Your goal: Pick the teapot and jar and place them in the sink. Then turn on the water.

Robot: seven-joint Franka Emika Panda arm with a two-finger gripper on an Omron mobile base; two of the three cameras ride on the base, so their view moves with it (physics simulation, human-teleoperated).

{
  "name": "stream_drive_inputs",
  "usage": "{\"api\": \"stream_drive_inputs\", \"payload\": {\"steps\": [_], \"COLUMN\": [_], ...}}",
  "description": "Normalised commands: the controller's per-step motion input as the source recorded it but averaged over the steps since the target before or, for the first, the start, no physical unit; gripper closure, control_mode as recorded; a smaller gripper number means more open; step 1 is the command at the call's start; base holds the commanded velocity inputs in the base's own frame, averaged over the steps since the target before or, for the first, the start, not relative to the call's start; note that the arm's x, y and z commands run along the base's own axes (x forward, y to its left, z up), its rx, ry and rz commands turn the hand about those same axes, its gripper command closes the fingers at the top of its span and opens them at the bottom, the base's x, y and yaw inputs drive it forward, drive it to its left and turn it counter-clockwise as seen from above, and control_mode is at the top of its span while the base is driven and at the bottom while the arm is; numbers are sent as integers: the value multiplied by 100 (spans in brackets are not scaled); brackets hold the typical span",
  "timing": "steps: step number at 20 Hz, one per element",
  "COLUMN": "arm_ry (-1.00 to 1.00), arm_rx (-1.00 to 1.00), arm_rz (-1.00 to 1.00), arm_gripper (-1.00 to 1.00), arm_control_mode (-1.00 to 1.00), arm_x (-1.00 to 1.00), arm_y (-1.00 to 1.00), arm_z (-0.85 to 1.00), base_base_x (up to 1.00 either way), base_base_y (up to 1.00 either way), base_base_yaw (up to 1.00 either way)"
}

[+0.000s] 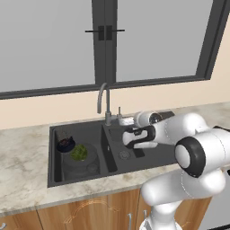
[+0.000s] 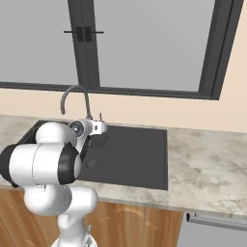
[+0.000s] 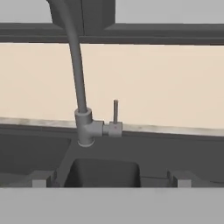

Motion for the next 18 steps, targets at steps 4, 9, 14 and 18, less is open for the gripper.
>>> {"api": "stream_drive_inputs", "payload": {"steps": [4, 9, 14, 18], "arm_ry": [-11, -9, -7, -5], "arm_rx": [0, 0, 0, 1], "arm_rz": [0, 0, 0, 0], "arm_gripper": [-100, -100, -100, -100], "arm_control_mode": [-100, -100, -100, -100], "arm_x": [-2, 0, 0, 0], "arm_y": [-21, -11, 0, 0], "arm_z": [0, 0, 0, 0], "base_base_x": [0, 0, 0, 0], "base_base_y": [0, 0, 0, 0], "base_base_yaw": [0, 0, 0, 0]}}
